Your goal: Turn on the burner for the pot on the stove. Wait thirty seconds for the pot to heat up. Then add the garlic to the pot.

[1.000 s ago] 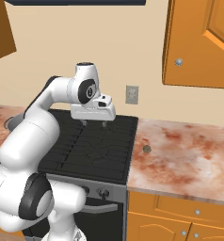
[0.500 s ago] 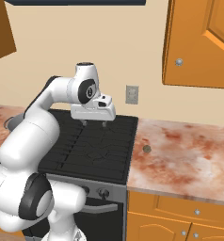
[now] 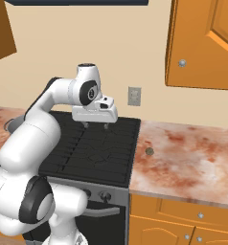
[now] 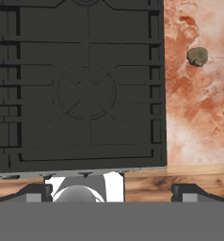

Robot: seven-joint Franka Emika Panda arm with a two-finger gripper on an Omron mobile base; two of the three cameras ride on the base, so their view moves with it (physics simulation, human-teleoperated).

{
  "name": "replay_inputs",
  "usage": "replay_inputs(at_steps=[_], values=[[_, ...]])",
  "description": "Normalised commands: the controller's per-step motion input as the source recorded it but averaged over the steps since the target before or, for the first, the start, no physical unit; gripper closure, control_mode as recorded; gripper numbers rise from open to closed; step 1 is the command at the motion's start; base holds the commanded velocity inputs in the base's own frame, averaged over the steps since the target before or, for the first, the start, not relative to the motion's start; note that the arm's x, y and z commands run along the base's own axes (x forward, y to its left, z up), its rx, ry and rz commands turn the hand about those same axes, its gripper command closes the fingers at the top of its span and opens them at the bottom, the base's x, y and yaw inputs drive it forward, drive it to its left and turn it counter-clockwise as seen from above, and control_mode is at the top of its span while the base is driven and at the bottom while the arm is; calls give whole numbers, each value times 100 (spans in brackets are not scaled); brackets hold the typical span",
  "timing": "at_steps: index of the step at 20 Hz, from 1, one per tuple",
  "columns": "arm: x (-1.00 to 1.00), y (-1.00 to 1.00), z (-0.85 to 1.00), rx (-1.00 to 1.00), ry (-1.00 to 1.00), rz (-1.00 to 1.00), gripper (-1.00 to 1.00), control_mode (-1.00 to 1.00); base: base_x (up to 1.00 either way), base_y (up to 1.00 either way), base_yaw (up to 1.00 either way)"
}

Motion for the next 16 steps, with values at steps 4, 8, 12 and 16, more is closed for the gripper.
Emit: replay_inputs(at_steps=[4,8,12,16], values=[[0,0,0,0,0,0,-100,-100,0,0,0],[0,0,0,0,0,0,-100,-100,0,0,0],[0,0,0,0,0,0,-100,-100,0,0,0],[0,0,0,0,0,0,-100,-100,0,0,0]])
